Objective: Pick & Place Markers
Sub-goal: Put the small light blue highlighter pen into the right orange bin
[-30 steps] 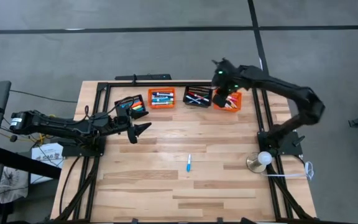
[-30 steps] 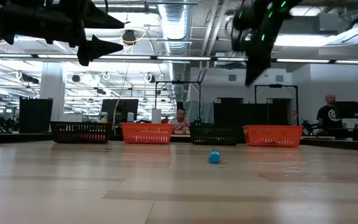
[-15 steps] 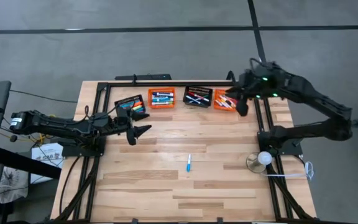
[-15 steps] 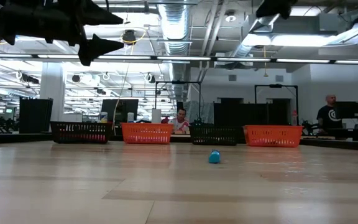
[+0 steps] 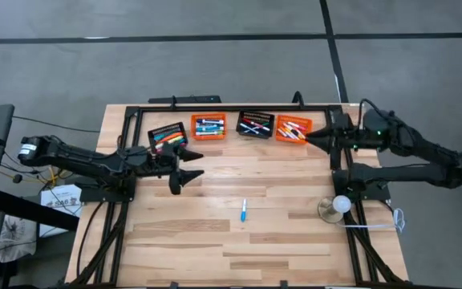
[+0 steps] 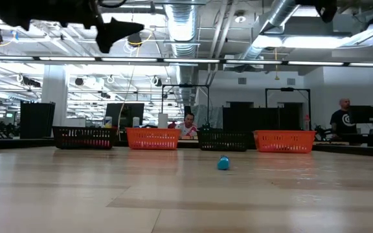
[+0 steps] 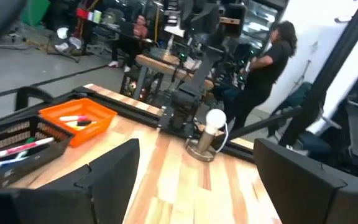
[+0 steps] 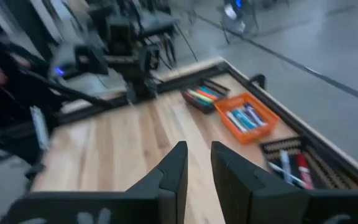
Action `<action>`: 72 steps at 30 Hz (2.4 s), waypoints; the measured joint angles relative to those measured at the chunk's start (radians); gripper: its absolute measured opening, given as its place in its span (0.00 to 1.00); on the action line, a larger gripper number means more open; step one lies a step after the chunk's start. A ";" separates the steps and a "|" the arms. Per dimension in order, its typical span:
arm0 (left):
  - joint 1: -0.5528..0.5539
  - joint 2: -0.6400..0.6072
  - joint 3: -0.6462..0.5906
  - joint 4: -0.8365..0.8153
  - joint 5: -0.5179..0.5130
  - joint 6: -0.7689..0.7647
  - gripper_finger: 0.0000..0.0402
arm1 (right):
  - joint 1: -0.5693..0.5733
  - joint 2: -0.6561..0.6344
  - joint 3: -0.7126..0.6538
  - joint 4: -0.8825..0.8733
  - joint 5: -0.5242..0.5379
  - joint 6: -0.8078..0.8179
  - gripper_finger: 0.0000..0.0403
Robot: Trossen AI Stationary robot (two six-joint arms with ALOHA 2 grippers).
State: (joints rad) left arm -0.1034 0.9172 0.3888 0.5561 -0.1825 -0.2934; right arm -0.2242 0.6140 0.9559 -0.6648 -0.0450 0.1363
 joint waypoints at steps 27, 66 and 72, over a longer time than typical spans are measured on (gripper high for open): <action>-0.179 0.676 0.464 -0.085 0.000 -0.220 0.78 | 0.133 -0.347 -0.406 0.359 0.000 0.153 0.16; -0.206 0.852 0.611 -0.106 -0.078 -0.709 0.78 | 0.211 -0.346 -0.406 0.351 -0.003 0.152 0.16; -0.189 0.830 0.611 -0.126 -0.087 -0.683 0.78 | 0.211 -0.346 -0.406 0.351 -0.003 0.152 0.16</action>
State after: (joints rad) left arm -0.2920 1.7470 0.9997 0.4301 -0.2695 -0.9760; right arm -0.0135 0.2680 0.5495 -0.3141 -0.0479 0.2886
